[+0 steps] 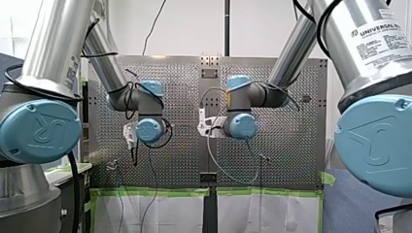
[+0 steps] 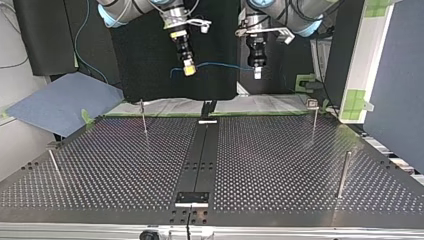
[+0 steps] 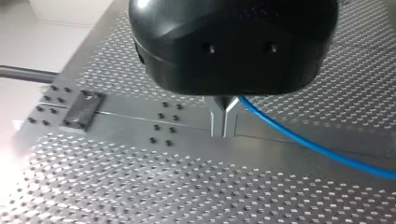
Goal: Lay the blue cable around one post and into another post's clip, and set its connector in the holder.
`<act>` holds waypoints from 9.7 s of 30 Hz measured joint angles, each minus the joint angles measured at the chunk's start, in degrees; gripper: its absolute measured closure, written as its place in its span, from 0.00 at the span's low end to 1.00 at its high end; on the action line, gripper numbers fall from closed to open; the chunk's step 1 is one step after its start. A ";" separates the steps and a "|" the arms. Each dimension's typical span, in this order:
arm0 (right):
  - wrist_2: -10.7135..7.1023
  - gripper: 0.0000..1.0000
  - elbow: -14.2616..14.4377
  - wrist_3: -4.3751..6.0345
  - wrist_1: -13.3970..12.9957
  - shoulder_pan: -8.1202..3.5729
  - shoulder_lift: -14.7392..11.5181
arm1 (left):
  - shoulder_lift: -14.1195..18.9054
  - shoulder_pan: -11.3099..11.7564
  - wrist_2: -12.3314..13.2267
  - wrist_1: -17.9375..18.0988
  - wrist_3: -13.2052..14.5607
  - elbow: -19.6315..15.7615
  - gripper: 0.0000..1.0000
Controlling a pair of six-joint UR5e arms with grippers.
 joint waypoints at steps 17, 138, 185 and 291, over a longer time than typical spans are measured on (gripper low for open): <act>-3.04 1.00 -7.53 -1.20 8.07 -0.28 -8.08 | 8.25 1.75 -1.02 -8.24 -2.40 5.17 1.00; -11.59 1.00 -49.26 -2.16 22.62 3.85 6.43 | 14.39 41.53 25.43 -31.63 -20.86 32.17 1.00; -12.39 1.00 -49.44 -2.38 22.23 -0.76 10.09 | 4.02 44.37 32.04 -27.73 -24.33 32.16 1.00; 7.52 1.00 -14.37 1.37 -5.71 -18.99 23.78 | 3.38 40.50 29.39 -31.16 -25.44 31.81 0.00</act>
